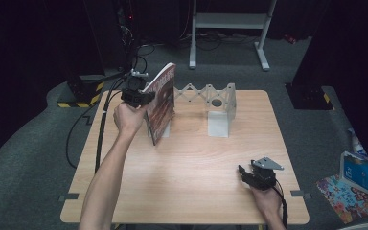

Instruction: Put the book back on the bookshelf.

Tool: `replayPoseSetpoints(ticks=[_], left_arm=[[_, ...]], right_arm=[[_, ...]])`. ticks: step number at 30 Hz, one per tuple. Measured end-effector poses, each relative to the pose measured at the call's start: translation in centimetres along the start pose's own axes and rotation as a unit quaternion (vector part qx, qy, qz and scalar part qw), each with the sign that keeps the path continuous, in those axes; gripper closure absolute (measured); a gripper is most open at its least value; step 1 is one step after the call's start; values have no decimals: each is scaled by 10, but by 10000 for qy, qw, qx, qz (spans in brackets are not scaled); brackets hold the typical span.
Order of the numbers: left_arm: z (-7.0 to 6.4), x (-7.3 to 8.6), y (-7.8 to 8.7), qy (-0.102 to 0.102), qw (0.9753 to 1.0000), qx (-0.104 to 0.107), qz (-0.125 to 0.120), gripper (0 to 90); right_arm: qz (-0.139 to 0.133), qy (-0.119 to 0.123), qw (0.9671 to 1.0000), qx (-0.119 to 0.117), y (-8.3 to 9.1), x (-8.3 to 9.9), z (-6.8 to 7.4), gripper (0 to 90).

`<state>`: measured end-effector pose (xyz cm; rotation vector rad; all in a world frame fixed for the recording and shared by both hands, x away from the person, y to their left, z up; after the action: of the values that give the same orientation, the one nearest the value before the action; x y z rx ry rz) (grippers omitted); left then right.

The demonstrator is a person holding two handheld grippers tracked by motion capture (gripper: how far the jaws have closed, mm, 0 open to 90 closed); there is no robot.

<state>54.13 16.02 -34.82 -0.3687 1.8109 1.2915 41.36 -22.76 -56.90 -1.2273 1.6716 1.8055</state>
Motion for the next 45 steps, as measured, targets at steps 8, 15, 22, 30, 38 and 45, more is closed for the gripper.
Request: replayPoseSetpoints(ticks=[8,15,22,30,38,45], left_arm=[[0,0,-3,6,10000,15,-40,839],[2,1,-4,14,10000,34,-57,839],[4,2,-4,64,9999,5,-83,837],[9,5,-3,-17,9999,-115,3,832],[13,6,-2,-102,9996,-258,58,819],[21,8,0,-139,9989,-423,159,805]], right_arm=[[0,1,10000,-3,0,0,0,403],[6,-13,10000,-6,0,0,0,403],[12,0,10000,-1,0,0,0,403],[14,1,10000,-5,0,0,0,403],[17,-2,10000,-6,0,0,1,403],[8,15,10000,-12,0,0,0,403]])
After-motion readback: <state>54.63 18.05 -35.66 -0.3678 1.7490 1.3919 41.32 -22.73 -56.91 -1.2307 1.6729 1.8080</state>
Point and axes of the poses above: each handheld gripper's, and its own axes: y roughly backward along the jaws, x roughly out of its underside, z roughly to its left, the point moved 6 cm from there along -y, roughly forward along the jaws, and after that the axes turned 7 degrees about x, right-handed, at the moved point
